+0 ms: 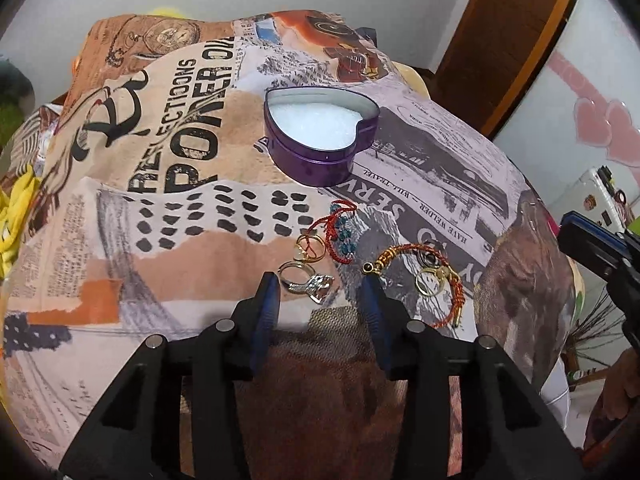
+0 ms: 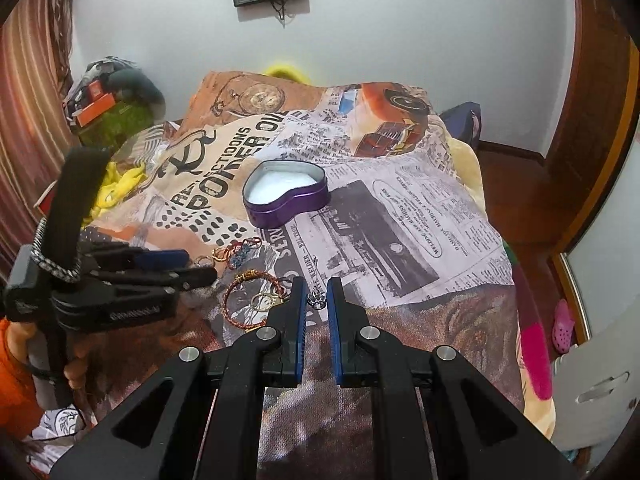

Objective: Organize jewelry
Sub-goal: 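Grasp a small silver earring with the right tool while the left tool grasps a silver ring, then carry the earring in the right tool while the left tool carries the ring to the tin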

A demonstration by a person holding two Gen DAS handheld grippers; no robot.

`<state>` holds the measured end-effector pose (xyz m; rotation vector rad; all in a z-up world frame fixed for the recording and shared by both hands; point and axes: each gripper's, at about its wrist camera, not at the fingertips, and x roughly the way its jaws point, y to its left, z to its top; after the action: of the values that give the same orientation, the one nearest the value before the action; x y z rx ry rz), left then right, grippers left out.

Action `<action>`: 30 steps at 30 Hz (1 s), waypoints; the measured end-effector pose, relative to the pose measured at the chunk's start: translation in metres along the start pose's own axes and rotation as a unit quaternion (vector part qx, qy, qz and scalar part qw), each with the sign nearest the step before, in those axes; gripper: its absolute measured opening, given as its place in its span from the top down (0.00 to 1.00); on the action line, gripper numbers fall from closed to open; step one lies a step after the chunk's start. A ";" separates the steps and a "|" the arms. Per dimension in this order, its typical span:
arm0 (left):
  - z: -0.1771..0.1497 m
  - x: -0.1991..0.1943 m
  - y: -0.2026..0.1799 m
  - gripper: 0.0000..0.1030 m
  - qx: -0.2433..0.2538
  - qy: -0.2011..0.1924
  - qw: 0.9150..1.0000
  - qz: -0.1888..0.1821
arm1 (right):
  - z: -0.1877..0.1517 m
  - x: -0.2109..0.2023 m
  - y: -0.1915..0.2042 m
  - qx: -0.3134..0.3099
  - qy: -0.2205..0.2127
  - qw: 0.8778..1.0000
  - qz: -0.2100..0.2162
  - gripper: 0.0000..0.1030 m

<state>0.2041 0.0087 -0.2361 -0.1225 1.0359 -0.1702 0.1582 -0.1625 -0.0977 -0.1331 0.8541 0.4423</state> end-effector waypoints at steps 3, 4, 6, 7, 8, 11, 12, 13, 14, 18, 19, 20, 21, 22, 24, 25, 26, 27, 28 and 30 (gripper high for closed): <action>0.000 0.005 -0.001 0.69 0.000 -0.001 1.000 0.011 | 0.001 0.000 -0.001 0.001 -0.002 1.000 0.001 0.91; 0.000 0.007 -0.002 0.75 0.003 -0.002 1.000 0.020 | 0.000 0.000 -0.002 0.002 -0.003 1.000 0.001 0.91; 0.000 0.008 -0.002 0.76 0.004 -0.002 1.000 0.025 | 0.000 0.000 -0.003 0.002 -0.002 1.000 0.001 0.91; 0.000 0.007 -0.003 0.76 0.004 -0.004 1.000 0.027 | 0.000 0.001 -0.003 0.003 -0.002 1.000 0.002 0.91; 0.000 0.007 -0.004 0.76 0.006 -0.006 1.000 0.030 | 0.000 0.001 -0.004 0.003 -0.002 1.000 0.002 0.91; -0.003 0.002 -0.007 0.76 0.015 -0.012 0.999 0.037 | 0.000 0.001 -0.004 0.005 -0.002 1.000 0.003 0.91; -0.004 0.000 -0.007 0.76 0.016 -0.012 0.999 0.035 | 0.000 0.000 -0.004 0.006 -0.003 1.000 0.003 0.91; -0.004 -0.002 -0.007 0.76 0.017 -0.013 0.999 0.035 | 0.001 0.000 -0.004 0.005 -0.004 1.000 0.004 0.91; -0.005 -0.004 -0.006 0.76 0.017 -0.015 0.999 0.036 | 0.001 0.000 -0.004 0.004 -0.005 1.000 0.004 0.91; -0.001 -0.018 -0.002 0.76 0.014 -0.032 0.999 0.038 | 0.004 -0.001 -0.003 0.003 -0.010 1.000 0.004 0.91; 0.000 -0.023 -0.001 0.76 0.013 -0.037 0.998 0.038 | 0.005 -0.001 -0.002 0.002 -0.011 1.000 0.004 0.91; 0.002 -0.027 0.000 0.76 0.013 -0.043 0.998 0.037 | 0.007 0.000 -0.002 0.001 -0.012 1.000 0.004 0.91; 0.004 -0.030 0.000 0.76 0.012 -0.047 0.998 0.036 | 0.009 0.000 -0.001 0.000 -0.014 1.000 0.004 0.91; 0.007 -0.035 0.001 0.76 0.013 -0.055 0.998 0.035 | 0.010 0.000 0.000 -0.001 -0.016 1.000 0.004 0.91; 0.013 -0.043 0.001 0.76 0.015 -0.069 0.997 0.036 | 0.015 0.000 0.002 -0.006 -0.021 1.000 0.003 0.91; 0.015 -0.047 0.000 0.76 0.015 -0.076 0.996 0.039 | 0.017 0.000 0.002 -0.007 -0.024 1.000 0.003 0.91; 0.018 -0.050 0.000 0.76 0.017 -0.084 0.995 0.042 | 0.020 -0.001 0.003 -0.009 -0.028 1.000 0.004 0.91; 0.022 -0.054 0.000 0.76 0.018 -0.093 0.994 0.046 | 0.023 -0.002 0.004 -0.010 -0.032 0.999 0.005 0.91; 0.025 -0.057 0.000 0.76 0.018 -0.099 0.994 0.047 | 0.026 -0.004 0.006 -0.011 -0.038 0.999 0.005 0.91; 0.031 -0.062 0.002 0.76 0.017 -0.109 0.993 0.045 | 0.032 -0.006 0.007 -0.014 -0.048 0.999 0.007 0.91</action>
<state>0.2005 0.0238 -0.1688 -0.0611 0.8181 -0.0903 0.1740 -0.1484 -0.0719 -0.1302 0.7548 0.4695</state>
